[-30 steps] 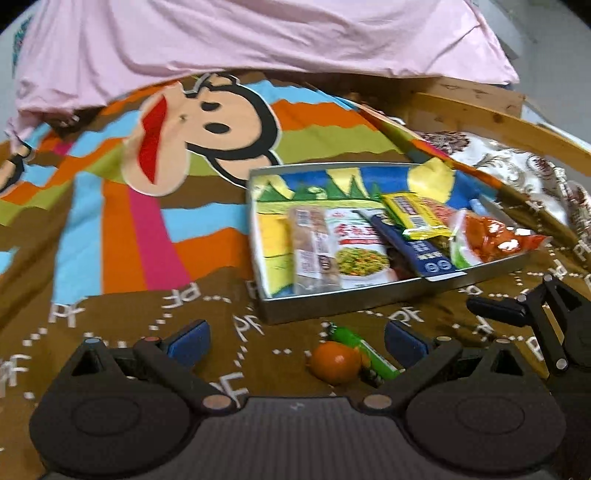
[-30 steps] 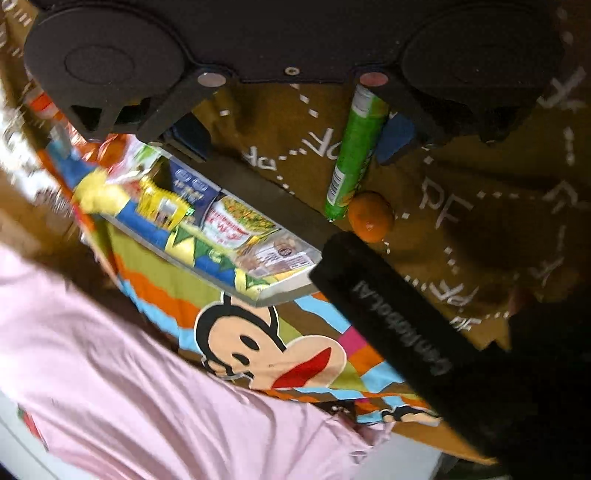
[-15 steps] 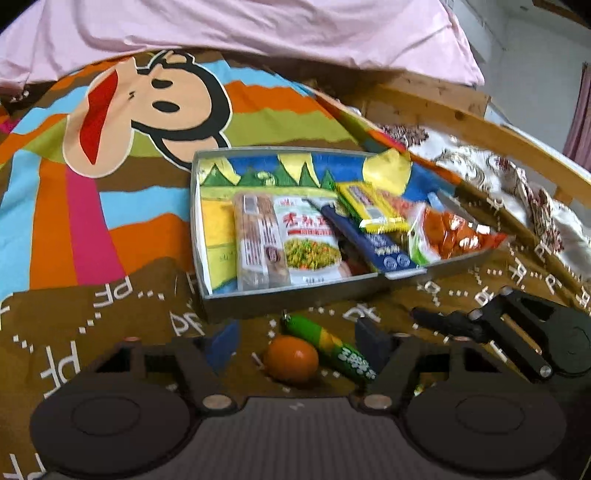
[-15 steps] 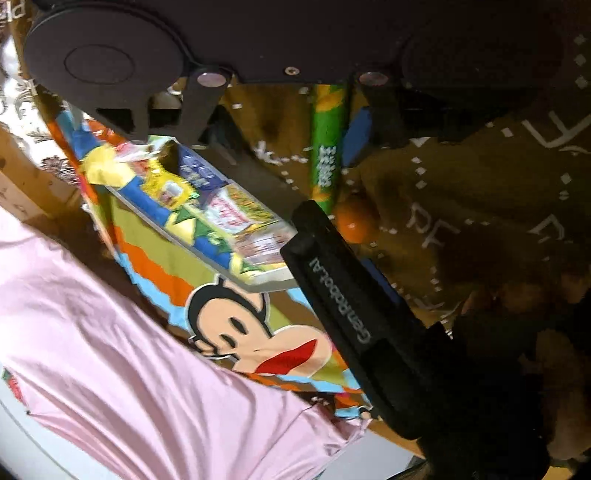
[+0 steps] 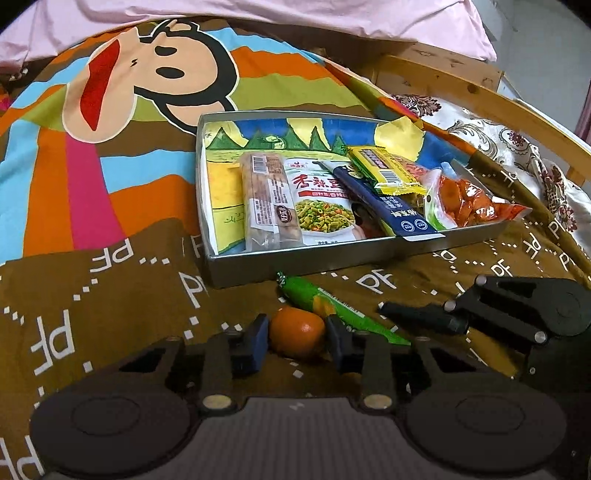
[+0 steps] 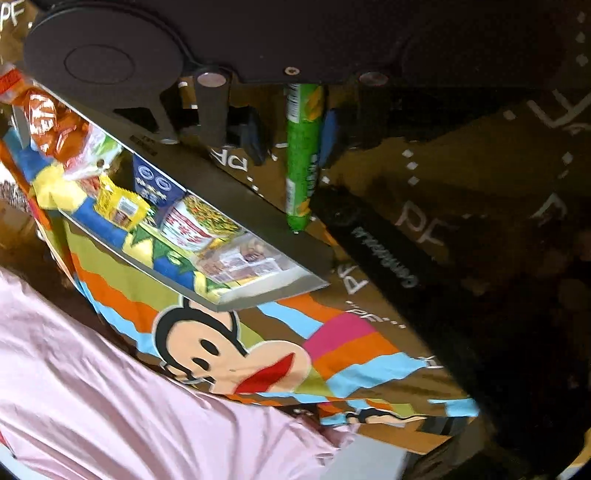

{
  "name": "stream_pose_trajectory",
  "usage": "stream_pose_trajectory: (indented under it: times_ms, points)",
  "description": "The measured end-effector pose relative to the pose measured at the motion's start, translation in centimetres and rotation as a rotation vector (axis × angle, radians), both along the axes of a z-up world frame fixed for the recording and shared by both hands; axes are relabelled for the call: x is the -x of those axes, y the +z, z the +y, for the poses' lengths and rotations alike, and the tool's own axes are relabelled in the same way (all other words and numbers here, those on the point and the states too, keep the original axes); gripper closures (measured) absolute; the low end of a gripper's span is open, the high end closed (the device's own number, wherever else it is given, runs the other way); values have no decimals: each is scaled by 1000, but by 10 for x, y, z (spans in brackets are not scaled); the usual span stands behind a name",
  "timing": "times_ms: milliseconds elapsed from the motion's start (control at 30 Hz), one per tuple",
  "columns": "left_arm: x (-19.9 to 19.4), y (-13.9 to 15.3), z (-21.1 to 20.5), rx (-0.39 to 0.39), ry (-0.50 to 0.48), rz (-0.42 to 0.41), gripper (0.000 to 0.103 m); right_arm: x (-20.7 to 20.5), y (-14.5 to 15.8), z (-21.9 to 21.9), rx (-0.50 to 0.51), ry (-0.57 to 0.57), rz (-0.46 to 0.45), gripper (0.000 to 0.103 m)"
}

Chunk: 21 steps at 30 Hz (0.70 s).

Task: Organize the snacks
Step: 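Close right tool on the green tube while left tool grasps the orange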

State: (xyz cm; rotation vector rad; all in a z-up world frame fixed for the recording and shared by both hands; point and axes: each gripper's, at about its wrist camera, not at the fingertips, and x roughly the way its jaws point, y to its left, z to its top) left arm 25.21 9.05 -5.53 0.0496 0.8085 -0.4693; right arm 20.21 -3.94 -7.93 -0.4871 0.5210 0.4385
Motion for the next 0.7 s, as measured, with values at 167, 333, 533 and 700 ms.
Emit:
stream_pose_trajectory:
  times_ms: [167, 333, 533, 700]
  points:
    - [13, 9, 0, -13, 43, -42, 68, 13, 3, 1, 56, 26, -43, 84]
    - [20, 22, 2, 12, 110, -88, 68, 30, 11, -4, 137, 72, -139, 85]
    - [15, 33, 1, 79, 173, -127, 68, 49, 21, -23, 222, 114, -241, 85]
    - [-3, 40, -8, 123, 203, -152, 68, 52, 36, -50, 226, 84, -351, 85]
